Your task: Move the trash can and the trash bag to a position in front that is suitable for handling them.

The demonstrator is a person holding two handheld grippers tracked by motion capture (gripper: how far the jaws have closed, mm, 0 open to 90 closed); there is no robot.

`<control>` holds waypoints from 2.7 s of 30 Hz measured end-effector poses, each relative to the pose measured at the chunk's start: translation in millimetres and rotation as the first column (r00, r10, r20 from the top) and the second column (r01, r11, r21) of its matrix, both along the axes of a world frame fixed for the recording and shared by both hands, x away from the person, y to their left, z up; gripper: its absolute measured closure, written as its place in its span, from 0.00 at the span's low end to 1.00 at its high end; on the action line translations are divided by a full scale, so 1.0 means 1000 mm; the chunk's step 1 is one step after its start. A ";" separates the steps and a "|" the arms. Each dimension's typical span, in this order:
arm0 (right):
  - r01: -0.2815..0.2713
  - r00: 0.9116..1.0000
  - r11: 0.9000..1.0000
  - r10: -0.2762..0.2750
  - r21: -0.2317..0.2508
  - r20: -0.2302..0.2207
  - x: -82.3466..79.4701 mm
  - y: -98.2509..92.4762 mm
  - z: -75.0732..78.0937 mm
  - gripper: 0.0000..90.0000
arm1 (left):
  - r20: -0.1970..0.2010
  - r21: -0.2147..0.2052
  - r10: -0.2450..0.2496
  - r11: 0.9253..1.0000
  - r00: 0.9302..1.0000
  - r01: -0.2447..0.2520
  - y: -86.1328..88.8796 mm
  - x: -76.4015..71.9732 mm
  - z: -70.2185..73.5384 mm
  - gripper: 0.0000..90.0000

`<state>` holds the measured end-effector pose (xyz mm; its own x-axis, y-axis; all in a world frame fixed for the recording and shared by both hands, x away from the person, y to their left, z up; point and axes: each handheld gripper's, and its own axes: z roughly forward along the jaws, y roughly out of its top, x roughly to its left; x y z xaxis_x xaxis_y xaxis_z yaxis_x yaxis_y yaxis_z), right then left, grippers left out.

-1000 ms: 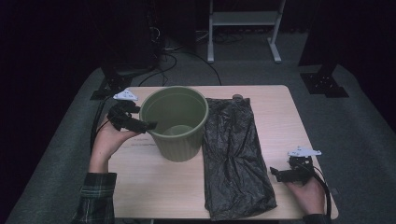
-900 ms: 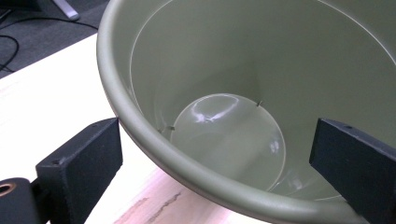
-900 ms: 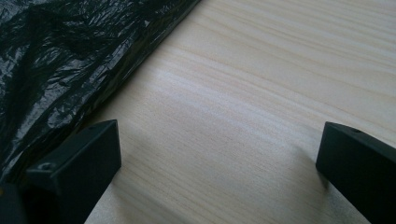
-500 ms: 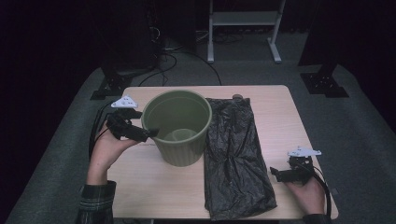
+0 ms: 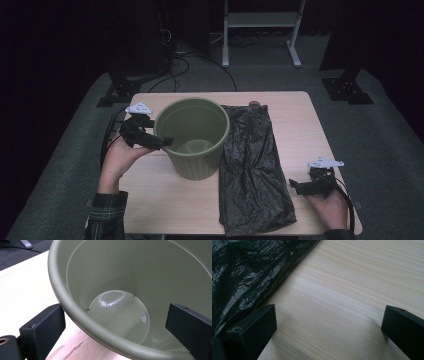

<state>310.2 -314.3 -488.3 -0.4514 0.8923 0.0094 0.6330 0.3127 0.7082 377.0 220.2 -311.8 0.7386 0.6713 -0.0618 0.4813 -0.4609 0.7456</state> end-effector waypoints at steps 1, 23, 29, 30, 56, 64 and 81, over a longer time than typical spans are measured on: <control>0.000 1.000 1.000 0.000 0.000 0.000 0.000 0.000 0.000 0.00 | -0.001 -0.002 -0.003 1.000 1.000 0.003 -0.001 -0.002 0.000 0.02; -0.001 1.000 1.000 0.001 -0.002 0.003 0.000 0.000 0.000 0.00 | 0.037 -0.029 -0.099 0.995 0.994 0.100 -0.033 -0.055 -0.006 0.02; -0.001 1.000 1.000 0.001 -0.002 0.003 0.000 0.000 0.000 0.00 | 0.044 -0.003 -0.128 0.992 0.991 0.128 -0.047 -0.065 -0.006 0.02; -0.001 1.000 1.000 0.001 -0.002 0.003 0.000 0.000 0.000 0.00 | 0.045 -0.002 -0.129 0.992 0.991 0.129 -0.048 -0.065 -0.006 0.02; -0.001 1.000 1.000 0.001 -0.002 0.002 0.000 0.000 0.000 0.00 | 0.137 -0.075 -0.026 0.997 0.990 0.036 0.008 -0.084 0.027 0.02; -0.001 1.000 1.000 0.001 -0.002 0.002 0.000 0.000 0.000 0.00 | 0.129 -0.064 -0.009 0.998 0.992 0.017 0.019 -0.096 0.012 0.02; 0.001 1.000 1.000 -0.001 -0.001 0.004 0.000 0.000 0.000 0.00 | 0.134 -0.029 -0.008 1.000 0.991 0.012 0.010 -0.093 -0.066 0.02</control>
